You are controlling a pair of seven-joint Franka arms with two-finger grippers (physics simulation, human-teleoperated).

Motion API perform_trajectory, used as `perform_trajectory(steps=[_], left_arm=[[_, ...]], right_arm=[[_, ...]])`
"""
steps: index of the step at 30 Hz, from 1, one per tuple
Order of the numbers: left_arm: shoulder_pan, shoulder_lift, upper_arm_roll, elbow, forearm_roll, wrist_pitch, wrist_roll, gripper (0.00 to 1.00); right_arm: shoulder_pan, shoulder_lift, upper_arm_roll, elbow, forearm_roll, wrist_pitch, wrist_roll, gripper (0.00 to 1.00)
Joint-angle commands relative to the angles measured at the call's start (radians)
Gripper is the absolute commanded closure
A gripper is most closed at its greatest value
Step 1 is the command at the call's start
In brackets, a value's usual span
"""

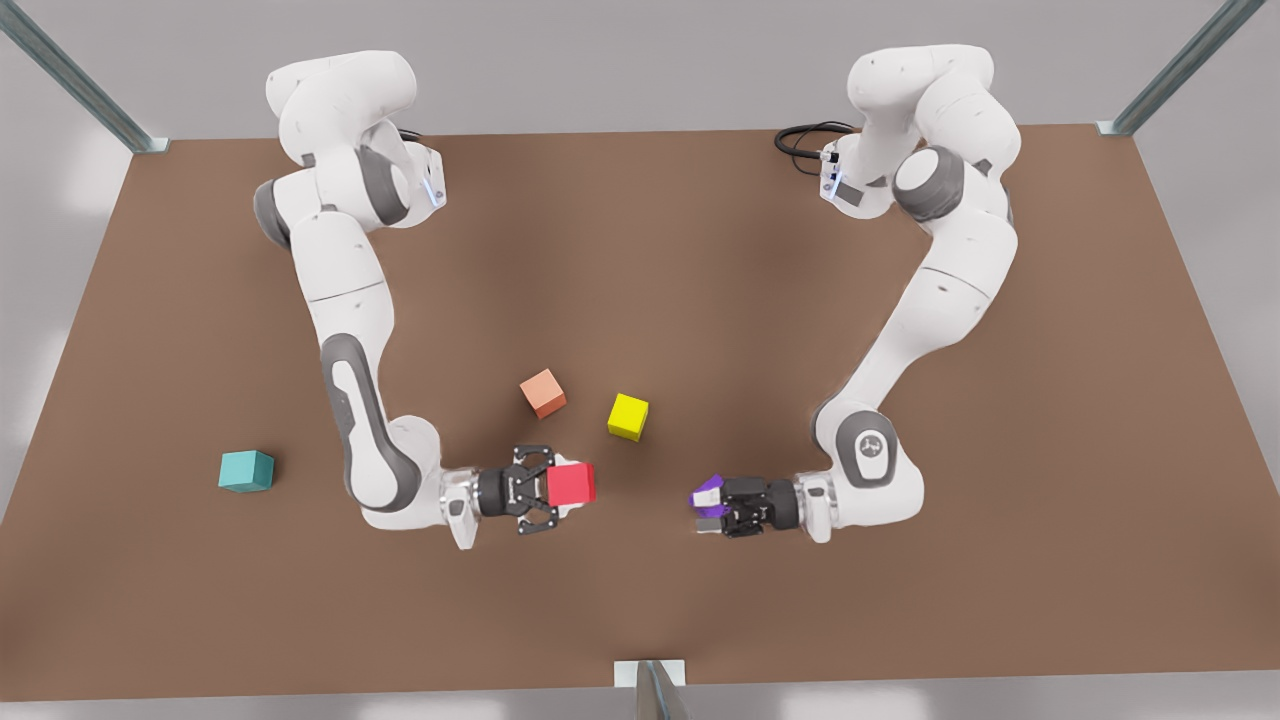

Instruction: Pick up red wooden cube and pass to hand red wooden cube and place in blue wooden cube

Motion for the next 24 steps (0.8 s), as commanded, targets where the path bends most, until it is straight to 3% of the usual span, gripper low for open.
perform_trajectory(steps=[1,2,3,5,7,8,9,10,11,12,16,21,24], left_arm=[[0.064,-0.128,-0.013,0.047,0.829,-0.574,-0.41,0.0],[0.017,-0.241,-0.031,0.073,1.155,-0.88,-0.531,0.0],[-0.037,-0.355,-0.031,0.077,1.295,-1.069,-0.687,0.0],[-0.033,-0.433,-0.031,0.079,1.447,-1.132,-0.826,0.0],[0.009,-0.494,-0.046,0.096,1.444,-1.166,-0.826,0.0],[0.041,-0.615,0.031,0.017,1.377,-1.07,-0.794,0.0],[-0.079,-0.86,0.331,-0.271,1.14,-0.837,-0.781,0.0],[-0.154,-0.99,0.474,-0.458,1.031,-0.724,-0.78,0.0],[-0.152,-0.965,0.469,-0.432,1.025,-0.794,-0.786,0.0],[-0.161,-0.965,0.467,-0.428,1.025,-0.799,-0.806,0.0],[-0.161,-0.969,0.461,-0.389,0.936,-0.937,-0.813,0.0],[-0.131,-0.964,0.464,-0.352,0.904,-0.942,-0.81,0.0],[-0.129,-0.95,0.467,-0.351,0.907,-0.957,-0.804,0.0]], right_arm=[[-0.003,-0.01,-0.073,0.016,-0.111,-0.033,-0.004,0.51],[-0.007,-0.039,-0.155,0.042,-0.228,-0.039,0.059,0.52],[-0.007,-0.088,-0.22,0.056,-0.381,-0.072,0.169,0.51],[0.0,-0.211,-0.275,0.057,-0.691,-0.073,0.382,0.51],[0.018,-0.217,-0.384,0.059,-0.859,-0.061,0.444,0.52],[0.032,-0.217,-0.426,0.06,-0.94,-0.052,0.534,0.52],[0.038,-0.217,-0.456,0.06,-1.01,-0.046,0.597,0.52],[0.072,-0.217,-0.534,0.059,-1.083,-0.032,0.652,0.53],[0.096,-0.209,-0.62,0.048,-1.116,-0.026,0.665,0.53],[0.099,-0.208,-0.65,0.043,-1.185,0.005,0.668,0.53],[0.108,-0.209,-0.702,-0.094,-1.302,0.155,0.665,0.54],[0.25,-0.301,-0.834,-0.397,-1.299,0.393,0.653,0.54],[0.254,-0.326,-0.835,-0.498,-1.299,0.517,0.646,0.54]])
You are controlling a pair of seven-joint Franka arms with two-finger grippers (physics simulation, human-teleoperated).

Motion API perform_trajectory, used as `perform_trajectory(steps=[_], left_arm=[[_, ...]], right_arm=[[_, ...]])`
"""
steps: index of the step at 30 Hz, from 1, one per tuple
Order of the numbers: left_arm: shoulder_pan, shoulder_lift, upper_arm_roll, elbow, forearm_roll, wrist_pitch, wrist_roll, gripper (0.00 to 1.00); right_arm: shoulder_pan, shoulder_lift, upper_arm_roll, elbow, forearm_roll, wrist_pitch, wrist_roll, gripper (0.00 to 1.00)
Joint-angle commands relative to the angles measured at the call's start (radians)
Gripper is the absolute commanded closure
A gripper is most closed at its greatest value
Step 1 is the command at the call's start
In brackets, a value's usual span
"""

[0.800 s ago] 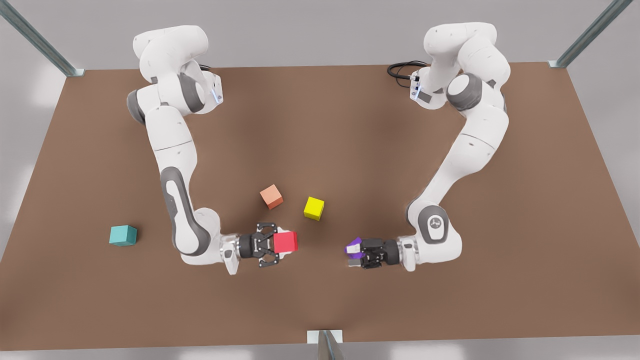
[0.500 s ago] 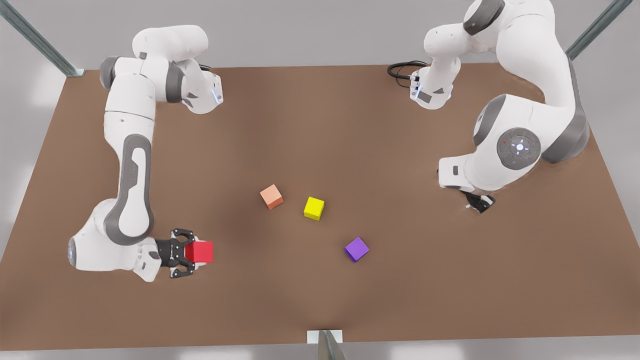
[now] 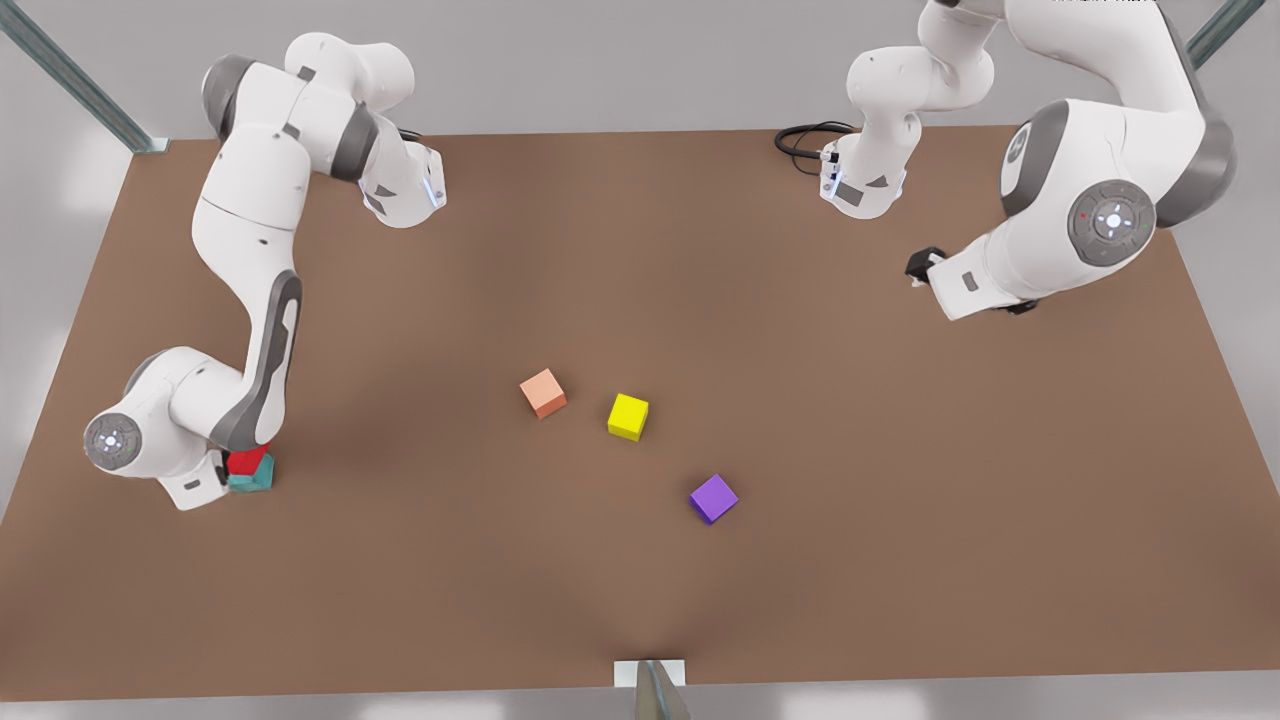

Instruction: Pick up red wooden cube and pass to hand red wooden cube and place in blue wooden cube

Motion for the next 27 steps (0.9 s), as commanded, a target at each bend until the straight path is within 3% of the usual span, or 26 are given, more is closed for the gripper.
perform_trajectory(steps=[1,12,23,27], left_arm=[[0.003,0.007,0.001,0.001,-0.007,-0.034,-0.22,0.0],[0.03,0.007,-0.002,-0.003,-0.007,-0.036,-0.204,0.0],[0.028,0.008,-0.002,-0.002,0.008,-0.036,-0.205,0.0],[0.031,-0.018,-0.002,0.0,0.008,-0.143,-0.211,0.0]], right_arm=[[-0.005,-0.007,-0.007,-0.021,-0.008,0.198,0.191,0.54],[-0.03,0.051,-0.005,-0.05,0.108,0.291,0.18,0.53],[-0.039,0.051,0.002,-0.071,0.139,0.195,0.169,0.53],[-0.043,0.054,0.002,-0.071,0.151,0.164,0.169,0.53]])
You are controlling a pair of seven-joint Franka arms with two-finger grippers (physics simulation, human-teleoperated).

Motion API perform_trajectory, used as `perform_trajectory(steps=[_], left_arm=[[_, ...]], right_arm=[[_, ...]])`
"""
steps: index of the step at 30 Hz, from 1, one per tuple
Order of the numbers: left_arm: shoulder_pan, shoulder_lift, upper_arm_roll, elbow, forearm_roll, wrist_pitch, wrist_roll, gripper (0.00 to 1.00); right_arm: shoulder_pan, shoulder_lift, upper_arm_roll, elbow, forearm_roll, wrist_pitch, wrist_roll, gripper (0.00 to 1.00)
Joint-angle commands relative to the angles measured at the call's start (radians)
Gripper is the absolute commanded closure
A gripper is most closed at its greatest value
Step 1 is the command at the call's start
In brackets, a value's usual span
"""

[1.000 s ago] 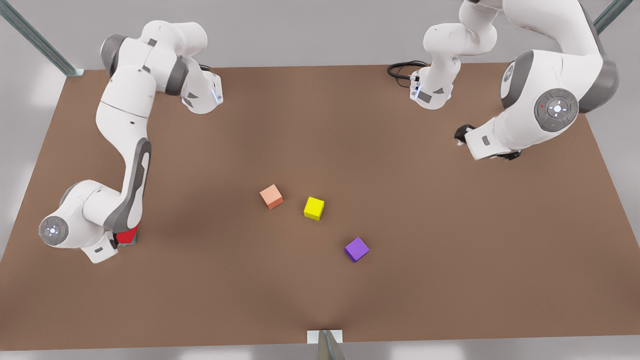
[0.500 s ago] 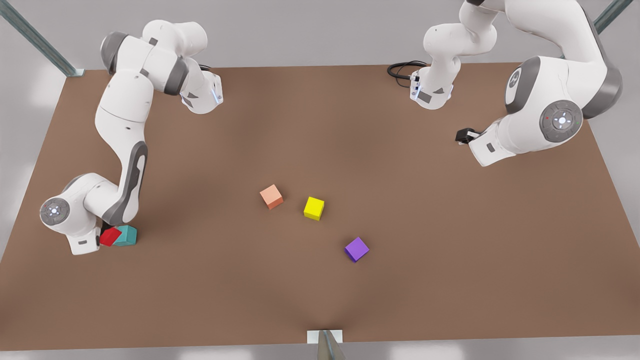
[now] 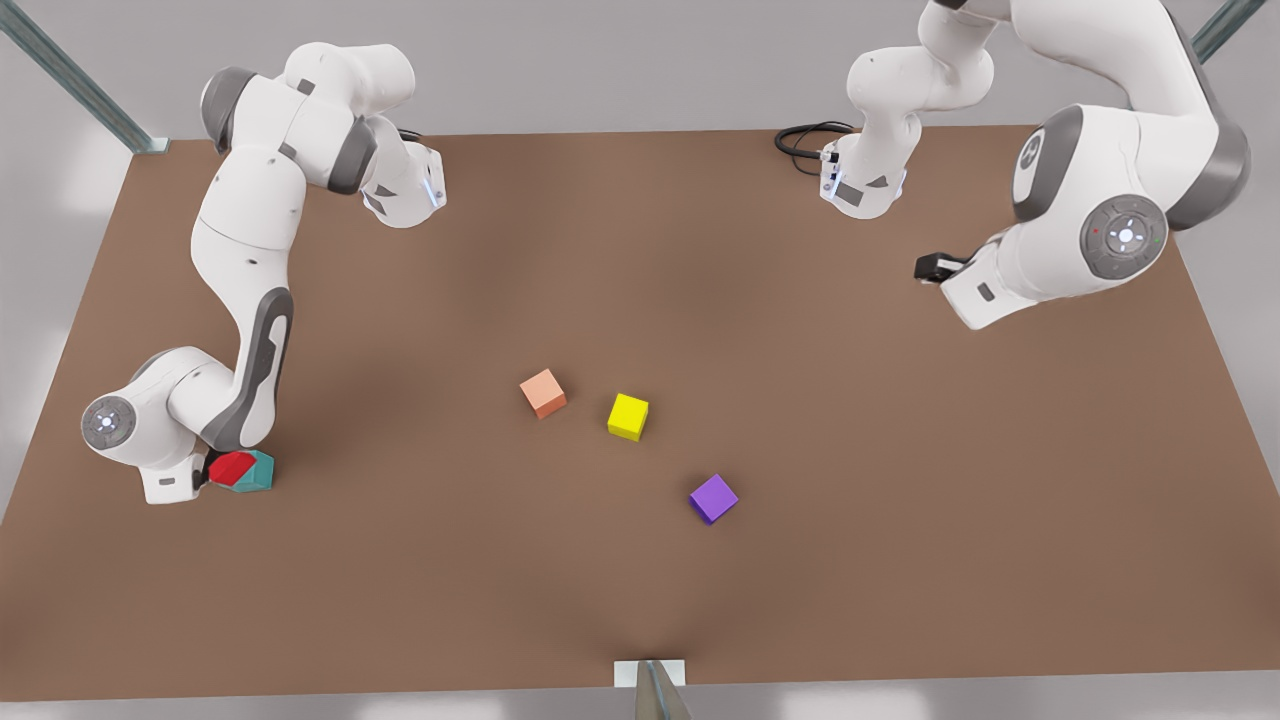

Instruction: Pick up red wooden cube and pass to hand red wooden cube and place in blue wooden cube

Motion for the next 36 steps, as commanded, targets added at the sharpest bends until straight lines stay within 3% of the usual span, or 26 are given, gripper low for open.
perform_trajectory(steps=[1,2,6,11,19,21,22,24,26,29,30,32,33,36], left_arm=[[0.004,-0.009,-0.001,0.001,0.005,-0.095,-0.051,0.0],[0.025,-0.003,0.002,0.001,0.01,-0.059,-0.049,0.0],[0.016,-0.004,-0.159,0.001,0.176,-0.043,-0.089,0.0],[0.062,-0.01,-0.157,0.033,0.071,-0.046,-0.095,0.0],[0.077,0.003,-0.154,0.024,0.076,-0.037,-0.092,0.0],[0.077,0.008,-0.156,0.022,0.071,-0.039,-0.092,0.0],[0.091,0.022,-0.156,0.025,0.065,-0.034,-0.09,0.0],[0.103,0.022,-0.154,0.025,0.047,-0.016,-0.089,0.0],[0.096,0.017,-0.159,0.025,0.036,-0.022,-0.094,0.0],[0.097,0.016,-0.16,0.027,0.035,-0.033,-0.106,0.0],[0.096,0.013,-0.162,0.027,0.035,-0.036,-0.106,0.0],[0.096,-0.003,-0.176,0.033,0.035,-0.068,-0.109,0.0],[0.097,-0.003,-0.213,0.033,0.045,-0.092,-0.11,0.0],[0.1,-0.001,-0.211,0.033,0.048,-0.083,-0.115,0.0]], right_arm=[[0.001,0.0,0.0,0.0,0.011,-0.025,0.034,0.41],[0.001,0.0,0.0,0.001,0.025,-0.027,0.033,0.0],[0.001,0.0,0.0,0.003,0.025,-0.028,0.031,0.0],[0.003,-0.005,-0.003,0.034,0.025,-0.076,0.031,0.0],[0.055,-0.006,0.015,0.116,0.054,-0.119,0.057,0.0],[0.104,-0.006,0.02,0.149,0.087,-0.12,0.205,0.0],[0.144,-0.006,0.019,0.159,0.09,-0.155,0.443,0.0],[0.181,-0.002,0.017,0.263,0.076,-0.416,1.023,0.0],[0.185,0.0,0.015,0.415,-0.008,-0.709,1.314,0.0],[0.227,-0.104,-0.026,0.583,-0.212,-1.031,1.384,0.0],[0.205,-0.175,0.014,0.603,-0.258,-1.051,1.386,0.0],[-0.232,-0.428,0.635,0.569,-0.533,-1.021,1.519,0.0],[-0.327,-0.473,0.73,0.511,-0.541,-0.961,1.545,0.0],[-0.382,-0.611,0.759,0.31,-0.545,-0.863,1.571,0.0]])
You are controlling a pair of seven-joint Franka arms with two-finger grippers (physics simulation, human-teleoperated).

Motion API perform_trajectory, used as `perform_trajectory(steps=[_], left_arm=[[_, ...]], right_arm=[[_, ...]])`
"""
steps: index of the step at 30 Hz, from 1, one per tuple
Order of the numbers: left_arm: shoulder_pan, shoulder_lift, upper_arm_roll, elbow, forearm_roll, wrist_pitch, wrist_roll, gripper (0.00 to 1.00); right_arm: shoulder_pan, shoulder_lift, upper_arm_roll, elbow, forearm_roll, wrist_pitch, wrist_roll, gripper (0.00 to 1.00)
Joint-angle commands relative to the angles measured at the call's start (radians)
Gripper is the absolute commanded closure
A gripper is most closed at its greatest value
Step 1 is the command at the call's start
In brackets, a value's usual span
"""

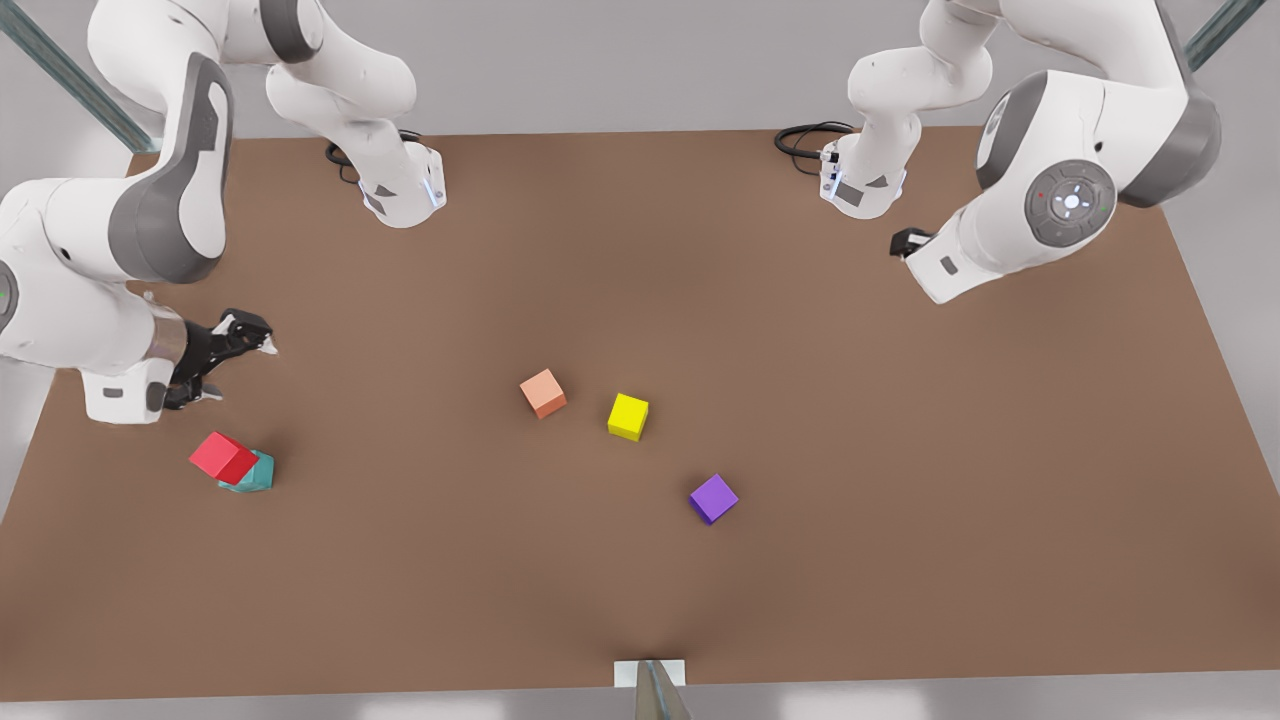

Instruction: Pick up red wooden cube and pass to hand red wooden cube and place in blue wooden cube

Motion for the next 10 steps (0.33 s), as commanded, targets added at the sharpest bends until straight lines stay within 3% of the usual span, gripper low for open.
perform_trajectory(steps=[1,10], left_arm=[[0.01,-0.001,-0.002,-0.002,0.003,-0.012,-0.029,0.0],[0.021,0.01,0.001,-0.011,-0.001,0.022,-0.035,0.0]], right_arm=[[-0.017,-0.078,0.021,-0.096,-0.081,-0.001,0.77,0.0],[-0.019,-0.13,0.02,-0.15,-0.088,0.019,0.779,0.0]])
